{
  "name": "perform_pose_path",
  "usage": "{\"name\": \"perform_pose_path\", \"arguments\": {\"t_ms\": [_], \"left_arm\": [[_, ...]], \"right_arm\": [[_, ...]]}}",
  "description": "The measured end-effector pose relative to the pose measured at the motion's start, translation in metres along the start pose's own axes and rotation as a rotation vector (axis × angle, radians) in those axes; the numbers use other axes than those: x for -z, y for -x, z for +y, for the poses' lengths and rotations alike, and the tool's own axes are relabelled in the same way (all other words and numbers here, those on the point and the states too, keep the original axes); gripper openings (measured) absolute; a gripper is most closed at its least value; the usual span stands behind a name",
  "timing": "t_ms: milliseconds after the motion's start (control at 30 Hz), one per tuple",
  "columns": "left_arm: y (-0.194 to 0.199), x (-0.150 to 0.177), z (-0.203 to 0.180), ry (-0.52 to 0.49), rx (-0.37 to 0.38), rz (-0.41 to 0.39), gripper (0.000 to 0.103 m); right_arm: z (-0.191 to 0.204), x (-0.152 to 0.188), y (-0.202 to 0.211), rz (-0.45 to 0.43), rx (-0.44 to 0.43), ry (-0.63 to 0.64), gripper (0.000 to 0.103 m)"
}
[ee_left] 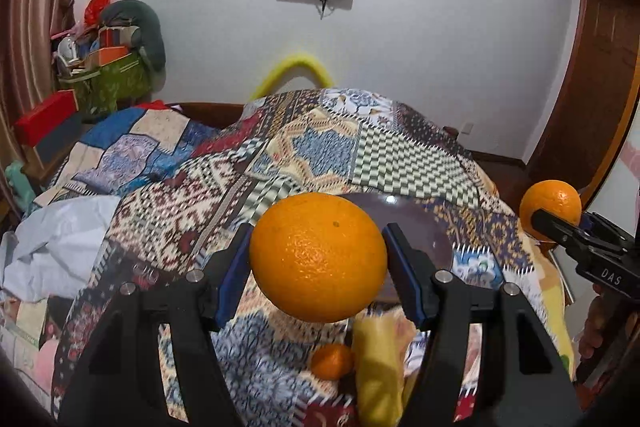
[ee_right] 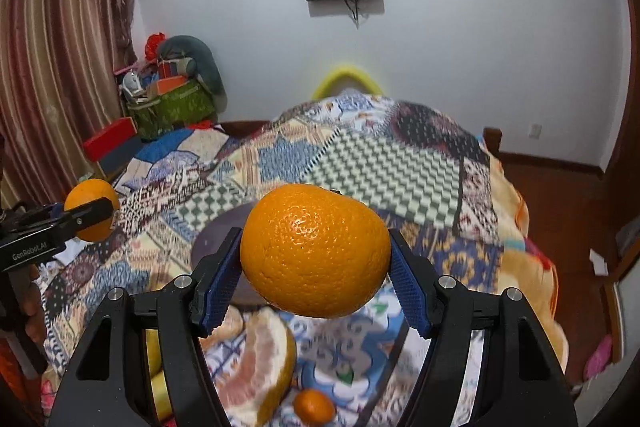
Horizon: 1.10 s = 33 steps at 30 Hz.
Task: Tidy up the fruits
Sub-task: 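Carry both held oranges over the dark plate and lower them onto it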
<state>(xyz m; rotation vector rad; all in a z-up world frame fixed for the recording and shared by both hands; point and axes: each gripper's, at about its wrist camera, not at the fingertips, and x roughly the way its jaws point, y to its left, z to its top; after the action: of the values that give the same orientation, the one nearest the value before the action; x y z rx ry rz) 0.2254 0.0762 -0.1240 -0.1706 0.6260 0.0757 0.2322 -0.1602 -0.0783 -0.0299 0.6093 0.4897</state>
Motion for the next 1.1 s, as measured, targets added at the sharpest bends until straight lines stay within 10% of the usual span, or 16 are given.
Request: {"name": "perform_pose_path", "arguments": {"t_ms": [467,1100], "left_arm": [[-0.062,-0.035,-0.002,-0.006,0.023,0.036,0.064],[-0.171,-0.025,0.003,-0.014,0.069,0.281,0.064]], "right_arm": [[0.004,-0.030,-0.059,0.013,-0.032,0.055,0.066],[0.002,-0.017,-0.157,0.265,-0.064,0.142,0.066]]}}
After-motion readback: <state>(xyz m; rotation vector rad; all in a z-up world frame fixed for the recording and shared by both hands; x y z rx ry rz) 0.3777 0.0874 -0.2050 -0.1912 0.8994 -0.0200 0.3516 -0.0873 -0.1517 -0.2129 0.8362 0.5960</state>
